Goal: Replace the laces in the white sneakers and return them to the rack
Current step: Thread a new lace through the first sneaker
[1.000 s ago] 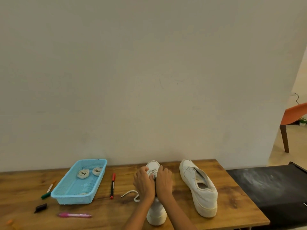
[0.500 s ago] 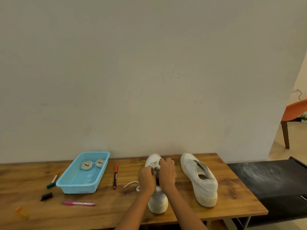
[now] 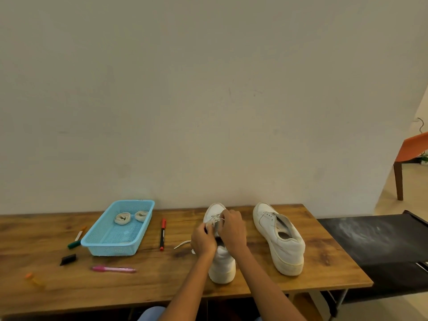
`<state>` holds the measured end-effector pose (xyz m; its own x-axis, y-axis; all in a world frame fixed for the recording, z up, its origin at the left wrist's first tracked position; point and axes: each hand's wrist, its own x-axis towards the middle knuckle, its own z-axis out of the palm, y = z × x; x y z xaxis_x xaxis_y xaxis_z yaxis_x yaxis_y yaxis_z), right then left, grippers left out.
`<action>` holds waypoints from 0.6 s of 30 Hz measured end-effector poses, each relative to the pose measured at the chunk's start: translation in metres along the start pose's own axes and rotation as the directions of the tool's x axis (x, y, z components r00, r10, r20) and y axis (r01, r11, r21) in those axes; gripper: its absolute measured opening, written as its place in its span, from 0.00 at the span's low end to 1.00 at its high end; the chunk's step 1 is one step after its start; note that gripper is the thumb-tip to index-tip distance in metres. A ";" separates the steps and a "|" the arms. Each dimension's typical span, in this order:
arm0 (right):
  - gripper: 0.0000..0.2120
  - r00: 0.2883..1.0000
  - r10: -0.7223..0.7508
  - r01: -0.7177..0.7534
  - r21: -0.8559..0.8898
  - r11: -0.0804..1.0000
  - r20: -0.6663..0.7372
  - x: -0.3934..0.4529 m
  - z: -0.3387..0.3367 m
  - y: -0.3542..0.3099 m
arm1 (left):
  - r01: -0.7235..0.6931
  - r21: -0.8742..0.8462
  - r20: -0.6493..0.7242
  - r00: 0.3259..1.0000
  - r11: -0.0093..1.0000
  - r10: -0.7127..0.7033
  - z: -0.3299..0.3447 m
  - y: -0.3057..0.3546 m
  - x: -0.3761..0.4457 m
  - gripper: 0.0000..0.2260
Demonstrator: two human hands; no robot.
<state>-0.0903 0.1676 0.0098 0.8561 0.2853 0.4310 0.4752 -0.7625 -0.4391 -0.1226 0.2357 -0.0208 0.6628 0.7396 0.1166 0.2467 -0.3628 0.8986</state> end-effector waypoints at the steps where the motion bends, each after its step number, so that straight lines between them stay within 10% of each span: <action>1: 0.08 1.000 -0.006 0.006 0.005 1.000 0.019 0.000 0.000 -0.001 | -0.004 -0.002 -0.002 1.000 1.000 0.004 0.000 0.000 0.000 0.12; 18: 0.10 0.996 -0.056 0.055 0.017 0.998 0.069 0.000 -0.003 -0.001 | -0.016 0.011 -0.025 1.000 1.000 0.017 0.001 0.001 0.000 0.12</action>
<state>-0.0916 0.1667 0.0121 0.8401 0.3672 0.3992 0.5250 -0.7354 -0.4284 -0.1215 0.2354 -0.0205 0.6490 0.7474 0.1419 0.2433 -0.3807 0.8921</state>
